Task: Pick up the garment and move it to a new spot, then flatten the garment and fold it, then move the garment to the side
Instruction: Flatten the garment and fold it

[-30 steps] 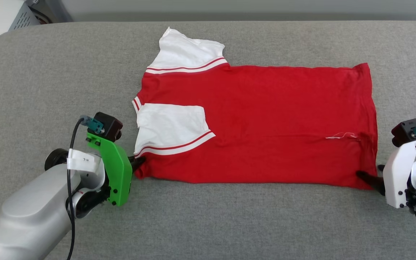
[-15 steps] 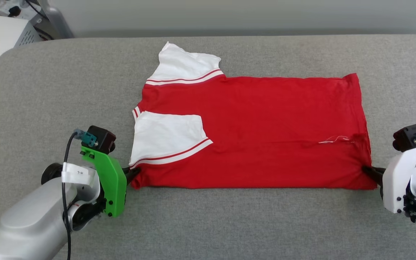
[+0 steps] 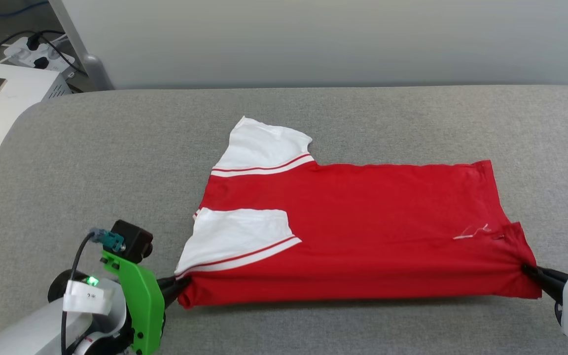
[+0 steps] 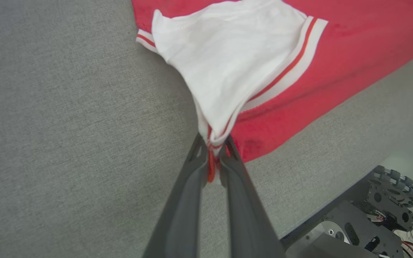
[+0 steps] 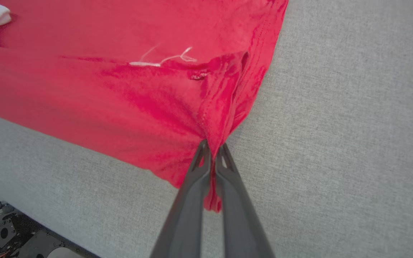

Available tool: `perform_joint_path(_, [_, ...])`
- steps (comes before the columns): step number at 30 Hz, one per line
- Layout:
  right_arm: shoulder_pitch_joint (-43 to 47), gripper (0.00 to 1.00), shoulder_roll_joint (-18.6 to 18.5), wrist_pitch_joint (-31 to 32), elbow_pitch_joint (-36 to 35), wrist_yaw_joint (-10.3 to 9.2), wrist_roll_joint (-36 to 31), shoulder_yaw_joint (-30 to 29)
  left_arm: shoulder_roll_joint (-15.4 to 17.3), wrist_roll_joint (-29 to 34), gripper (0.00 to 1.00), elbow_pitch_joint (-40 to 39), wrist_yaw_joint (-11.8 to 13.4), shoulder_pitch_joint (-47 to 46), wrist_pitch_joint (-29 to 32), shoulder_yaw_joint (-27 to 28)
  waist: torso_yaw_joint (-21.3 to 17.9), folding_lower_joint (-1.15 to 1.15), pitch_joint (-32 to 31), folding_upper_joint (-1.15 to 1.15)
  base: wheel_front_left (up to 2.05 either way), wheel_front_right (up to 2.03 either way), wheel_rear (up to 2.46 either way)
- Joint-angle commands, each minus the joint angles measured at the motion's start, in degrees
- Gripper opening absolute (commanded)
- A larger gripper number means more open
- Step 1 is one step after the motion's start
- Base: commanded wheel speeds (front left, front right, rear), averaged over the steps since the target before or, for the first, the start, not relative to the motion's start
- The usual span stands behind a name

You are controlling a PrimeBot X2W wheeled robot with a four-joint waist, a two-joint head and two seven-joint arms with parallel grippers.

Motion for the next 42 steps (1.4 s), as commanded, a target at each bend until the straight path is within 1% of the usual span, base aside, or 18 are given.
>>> perform_joint_path(1, [1.95, 0.0, -0.4, 0.13, -0.72, -0.05, 0.14, -1.11, 1.14, -0.63, 0.0, -0.9, 0.95, 1.51, -0.21, -0.08, 0.09, 0.0, -0.25, 0.0, 0.0, 0.0, 0.0])
perform_joint_path(5, [6.69, 0.0, 0.09, 1.35, -2.67, -0.05, 0.03, -5.14, 2.36, -0.95, 0.0, -3.77, 2.93, 4.12, -0.12, -0.94, -0.16, 0.0, -0.08, 0.0, 0.0, 0.0, 0.0])
perform_joint_path(8, [8.87, 0.0, 1.29, 2.5, -3.12, -0.05, -0.67, -7.76, 2.37, -0.86, 0.0, -4.28, 3.79, 5.05, 0.29, -1.63, -0.26, 0.0, 0.8, 0.0, 0.0, 0.0, 0.0])
perform_joint_path(10, [9.54, 0.0, 2.39, 3.48, -2.92, -0.05, -1.33, -8.92, 1.84, -1.36, 0.0, -3.68, 3.95, 5.25, 0.49, -1.69, -0.26, 0.0, 1.61, 0.0, 0.0, 0.0, 0.0])
perform_joint_path(13, [9.57, 0.0, 4.33, 4.77, -1.56, -0.05, -2.72, -9.88, 0.82, -1.71, 0.0, -1.46, 3.74, 5.26, 1.03, -2.06, -0.31, 0.0, 2.72, 0.0, 0.0, 0.0, 0.0])
perform_joint_path(17, [8.54, 0.0, 7.41, 5.41, 2.23, -0.05, -4.53, -10.64, -1.21, -2.13, 0.0, 3.15, 2.92, 5.3, 0.98, -2.44, -0.47, 0.0, 3.86, 0.0, 0.0, 0.0, 0.0])
perform_joint_path(21, [7.85, 0.0, 10.28, 4.31, 5.58, -0.05, -5.84, -10.09, -3.5, -2.37, 0.0, 6.79, 1.61, 5.25, 0.24, -2.67, -0.32, 0.0, 4.21, 0.0, 0.0, 0.0, 0.0])
perform_joint_path(23, [7.62, 0.0, 10.85, 3.22, 6.23, -0.05, -6.27, -9.92, -4.06, -2.65, 0.01, 7.77, 0.99, 5.22, -0.14, -2.53, -0.28, 0.0, 3.91, 0.0, 0.0, 0.0, 0.0])
perform_joint_path(24, [7.59, 0.26, 10.89, 2.37, 6.42, -0.05, -6.69, -9.98, -4.08, -2.57, 0.4, 8.03, 0.83, 5.09, -0.44, -2.4, -0.22, 0.0, 3.63, 0.0, 0.0, 0.0, 0.0])
perform_joint_path(25, [7.59, 0.77, 11.01, 1.51, 6.46, -0.05, -6.78, -10.2, -3.85, -2.25, 1.0, 8.18, 0.74, 4.72, -1.32, -1.94, -0.18, 0.0, 3.32, 0.0, 0.0, 0.0, 0.0])
perform_joint_path(26, [7.5, 0.99, 11.06, 0.68, 6.24, -0.05, -6.75, -10.61, -3.47, -1.91, 1.0, 8.28, 0.86, 4.33, -2.31, -1.34, -0.17, 0.0, 2.95, 0.0, 0.0, 0.0, 0.0])
perform_joint_path(29, [7.18, 1.0, 10.88, -2.91, 4.91, -0.05, -7.71, -12.46, -1.26, -0.88, 1.0, 7.47, 1.17, 2.8, -3.72, 0.08, -0.22, 0.0, 1.75, 0.0, 0.0, 0.0, 0.0])
perform_joint_path(35, [6.48, 1.0, 11.12, -9.21, 0.19, -0.05, -10.95, -16.88, 2.55, -0.66, 1.0, 2.95, 1.5, -1.72, -5.5, 4.35, -0.72, 0.0, 0.33, 0.0, 0.0, 0.0, 0.0])
perform_joint_path(37, [5.95, 1.0, 11.98, -11.81, -1.48, -0.05, -12.76, -19.24, 2.89, 0.53, 1.0, 2.07, 1.95, -3.8, -7.13, 5.81, -0.99, 0.0, 0.22, 0.0, 0.0, 0.0, 0.0])
perform_joint_path(39, [5.32, 1.0, 13.28, -14.4, -3.06, -0.05, -15.21, -21.53, 2.65, 2.49, 1.0, 2.15, 2.99, -6.07, -8.99, 7.03, -1.33, 0.0, 0.33, 0.0, 0.0, 0.0, 0.0])
perform_joint_path(42, [4.45, 1.0, 15.88, -17.54, -5.54, -0.05, -19.09, -24.69, 1.08, 4.96, 1.0, 2.96, 4.28, -9.41, -11.19, 8.31, -1.92, 0.0, 1.02, 0.0, 0.0, 0.0, 0.0])
